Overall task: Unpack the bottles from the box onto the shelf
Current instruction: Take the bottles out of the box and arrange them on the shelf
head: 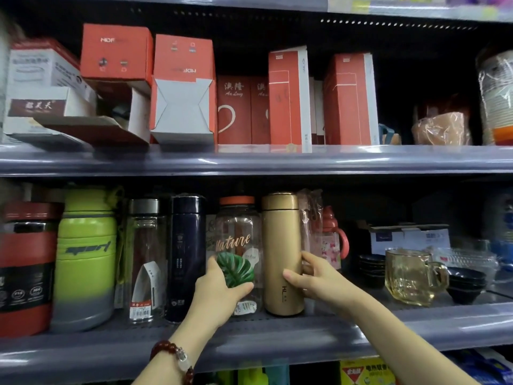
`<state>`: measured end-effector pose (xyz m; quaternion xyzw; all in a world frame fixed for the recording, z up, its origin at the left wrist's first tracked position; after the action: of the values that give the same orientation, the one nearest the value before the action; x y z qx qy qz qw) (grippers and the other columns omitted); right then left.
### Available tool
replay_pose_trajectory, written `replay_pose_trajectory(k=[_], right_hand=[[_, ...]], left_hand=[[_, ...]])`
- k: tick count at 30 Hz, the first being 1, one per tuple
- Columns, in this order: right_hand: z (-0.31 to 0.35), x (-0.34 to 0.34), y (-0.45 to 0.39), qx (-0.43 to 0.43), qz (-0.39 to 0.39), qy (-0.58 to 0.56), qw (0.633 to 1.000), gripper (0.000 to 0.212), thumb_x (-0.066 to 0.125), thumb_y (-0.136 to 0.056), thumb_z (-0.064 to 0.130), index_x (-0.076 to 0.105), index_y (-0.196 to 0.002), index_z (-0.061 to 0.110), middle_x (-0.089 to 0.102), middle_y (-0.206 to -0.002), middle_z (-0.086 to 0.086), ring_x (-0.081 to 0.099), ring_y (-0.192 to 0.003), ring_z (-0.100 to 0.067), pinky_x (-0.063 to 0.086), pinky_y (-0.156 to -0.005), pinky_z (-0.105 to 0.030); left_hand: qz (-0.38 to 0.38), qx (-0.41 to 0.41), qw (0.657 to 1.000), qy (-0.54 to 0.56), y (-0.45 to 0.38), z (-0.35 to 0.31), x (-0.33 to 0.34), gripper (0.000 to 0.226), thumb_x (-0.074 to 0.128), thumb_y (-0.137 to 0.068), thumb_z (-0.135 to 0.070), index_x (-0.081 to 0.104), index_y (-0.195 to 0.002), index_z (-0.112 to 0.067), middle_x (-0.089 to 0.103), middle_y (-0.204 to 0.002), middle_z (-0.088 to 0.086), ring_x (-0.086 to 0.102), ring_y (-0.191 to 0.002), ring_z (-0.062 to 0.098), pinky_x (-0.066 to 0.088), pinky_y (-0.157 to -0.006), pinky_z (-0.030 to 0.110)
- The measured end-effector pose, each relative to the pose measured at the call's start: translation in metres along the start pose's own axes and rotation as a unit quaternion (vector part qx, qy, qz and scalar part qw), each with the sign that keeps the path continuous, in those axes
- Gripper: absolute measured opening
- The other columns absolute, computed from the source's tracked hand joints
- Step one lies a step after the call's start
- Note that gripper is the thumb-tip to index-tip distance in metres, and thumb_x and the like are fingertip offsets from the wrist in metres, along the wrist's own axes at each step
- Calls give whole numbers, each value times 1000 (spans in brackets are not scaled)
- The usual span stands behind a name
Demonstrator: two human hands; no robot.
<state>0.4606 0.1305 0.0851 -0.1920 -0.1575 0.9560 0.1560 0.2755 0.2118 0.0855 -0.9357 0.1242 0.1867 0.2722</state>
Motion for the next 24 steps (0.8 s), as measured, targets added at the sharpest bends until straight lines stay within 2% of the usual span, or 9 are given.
replay_pose_trajectory(k=[4, 6, 9, 12, 15, 16, 19, 21, 24], right_hand=[[2, 6, -4, -19, -28, 38, 999, 60, 71, -81, 36, 46, -133, 21, 62, -124, 3, 61, -113, -14, 51, -99, -40], [3, 7, -4, -21, -28, 42, 999, 59, 71, -81, 36, 46, -132, 21, 61, -125, 2, 60, -114, -15, 50, -100, -41], [5, 4, -4, -17, -32, 47, 998, 56, 71, -82, 31, 47, -130, 16, 62, -123, -1, 62, -112, -16, 51, -99, -41], [6, 0, -4, -12, -23, 44, 999, 52, 70, -84, 25, 48, -130, 15, 64, -120, -2, 63, -109, -15, 54, -94, -35], [6, -1, -1, -10, -20, 47, 999, 48, 68, -86, 24, 49, -129, 15, 63, -119, -1, 62, -107, -12, 55, -79, -22], [6, 0, -1, -12, -24, 45, 999, 49, 68, -86, 25, 49, -130, 16, 63, -119, -1, 62, -108, -12, 54, -79, -22], [6, 2, 1, -13, -34, 40, 999, 53, 68, -85, 27, 47, -132, 16, 64, -118, 2, 61, -108, -11, 53, -91, -31], [5, 3, 2, -3, -34, 40, 999, 55, 69, -84, 29, 47, -133, 17, 63, -117, 5, 62, -106, -9, 53, -89, -29], [6, -2, 4, 12, -55, 84, 995, 60, 73, -78, 39, 50, -130, 19, 64, -120, 2, 63, -107, -15, 53, -94, -37]], left_hand=[[-29, -20, 999, -28, -3, 3, 2, 78, 72, -79, -28, 24, -139, -10, 53, -127, 12, 58, -108, 25, 48, -87, 29], [-30, -23, 999, -31, -4, 3, 3, 80, 72, -80, -28, 23, -139, -9, 52, -128, 13, 57, -112, 27, 48, -90, 31], [-24, -22, 999, -26, -3, 3, 3, 76, 73, -79, -27, 26, -137, -10, 53, -128, 12, 57, -110, 25, 47, -86, 28], [-8, -14, 1000, -17, -2, 1, 3, 70, 73, -79, -27, 31, -133, -13, 54, -126, 9, 55, -100, 18, 43, -79, 23], [6, -10, 1000, -8, -3, 1, 3, 71, 73, -79, -28, 31, -135, -13, 54, -126, 7, 55, -102, 16, 42, -80, 22], [6, -8, 1000, -8, -2, 0, 3, 73, 73, -79, -29, 30, -136, -13, 54, -127, 7, 55, -103, 16, 42, -81, 22], [-2, -6, 999, -34, 1, -2, 1, 84, 72, -80, -33, 21, -143, -11, 51, -133, 9, 55, -111, 20, 42, -84, 21], [3, -7, 997, -71, 1, -4, 1, 88, 70, -80, -37, 17, -145, -9, 49, -136, 12, 55, -117, 24, 42, -85, 23], [9, -15, 990, -139, -1, -11, -2, 84, 70, -79, -41, 25, -139, -4, 51, -132, 14, 57, -115, 26, 47, -86, 26]])
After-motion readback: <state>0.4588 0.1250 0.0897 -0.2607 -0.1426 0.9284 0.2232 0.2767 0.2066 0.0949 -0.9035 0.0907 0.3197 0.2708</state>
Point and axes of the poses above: each hand's wrist, its own y-axis away from the middle knuckle, its own x-axis out of the palm, z = x × y, the point moved 7 cm from there along -y, towards the middle knuckle
